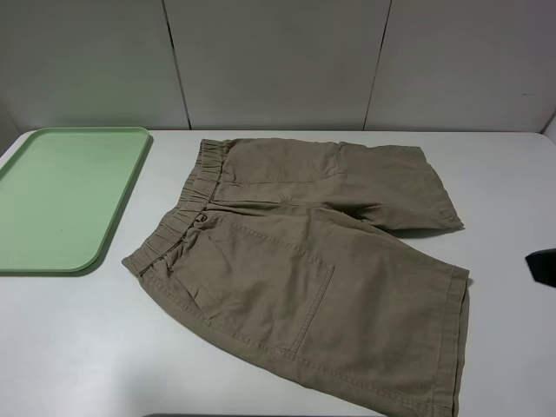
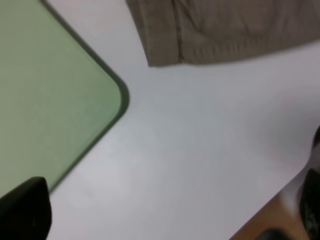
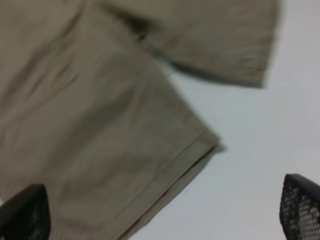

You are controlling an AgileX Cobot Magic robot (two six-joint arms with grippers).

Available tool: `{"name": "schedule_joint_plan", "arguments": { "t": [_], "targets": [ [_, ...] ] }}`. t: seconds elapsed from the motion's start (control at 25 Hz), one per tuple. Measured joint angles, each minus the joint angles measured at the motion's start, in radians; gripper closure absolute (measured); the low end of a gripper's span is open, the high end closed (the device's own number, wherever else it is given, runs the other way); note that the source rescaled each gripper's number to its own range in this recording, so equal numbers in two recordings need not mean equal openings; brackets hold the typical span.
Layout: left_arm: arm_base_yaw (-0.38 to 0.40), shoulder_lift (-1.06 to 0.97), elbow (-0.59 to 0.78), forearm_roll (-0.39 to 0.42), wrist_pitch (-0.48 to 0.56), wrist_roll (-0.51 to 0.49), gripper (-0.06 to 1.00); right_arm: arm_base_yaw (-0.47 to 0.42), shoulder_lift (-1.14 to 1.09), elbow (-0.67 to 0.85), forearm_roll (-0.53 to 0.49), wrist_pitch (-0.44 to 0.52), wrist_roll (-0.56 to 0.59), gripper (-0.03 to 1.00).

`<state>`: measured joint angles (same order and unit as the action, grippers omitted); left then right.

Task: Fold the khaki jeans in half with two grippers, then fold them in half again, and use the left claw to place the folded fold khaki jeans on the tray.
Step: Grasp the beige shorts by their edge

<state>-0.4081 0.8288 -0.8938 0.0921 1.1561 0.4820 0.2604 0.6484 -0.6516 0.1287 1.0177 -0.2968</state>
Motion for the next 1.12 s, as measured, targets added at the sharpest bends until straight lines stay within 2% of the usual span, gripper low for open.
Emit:
{"name": "schedule_joint_plan", "arguments": {
  "t": [0.08,0.16,0.24,0.32,0.48,0.6,0.84,1.0,1.12],
  "targets": [
    [-0.134,0.092,-0.001,0.083,-0.001,0.002,-0.05,0.099,0.068,0.000,-0.024,-0.001,-0.036,-0.03],
    [-0.248,0.172,-0.001,0.116,-0.003,0.009,-0.05,0.210,0.125,0.000,-0.046,-0.001,-0.059,-0.03],
    [-0.320,0.238,-0.001,0.121,-0.016,0.027,-0.05,0.307,0.181,0.000,-0.076,-0.003,-0.073,-0.03],
    [-0.356,0.295,-0.001,0.117,-0.022,0.057,-0.05,0.403,0.229,0.006,-0.114,-0.013,-0.076,-0.03],
    [-0.365,0.389,0.017,0.102,-0.046,0.152,-0.04,0.546,0.321,0.042,-0.188,-0.048,-0.077,-0.03],
    [-0.365,0.456,0.052,0.111,-0.083,0.224,-0.04,0.596,0.379,0.072,-0.194,-0.068,-0.077,-0.03],
    [-0.343,0.588,0.076,0.126,-0.184,0.290,-0.04,0.605,0.439,0.166,-0.159,-0.180,-0.077,-0.03],
    [-0.266,0.663,0.076,0.118,-0.299,0.324,-0.03,0.605,0.438,0.192,-0.129,-0.251,-0.091,-0.03],
    [-0.207,0.724,0.076,0.084,-0.394,0.386,-0.03,0.605,0.438,0.200,-0.129,-0.259,-0.097,-0.03]
  ]
}}
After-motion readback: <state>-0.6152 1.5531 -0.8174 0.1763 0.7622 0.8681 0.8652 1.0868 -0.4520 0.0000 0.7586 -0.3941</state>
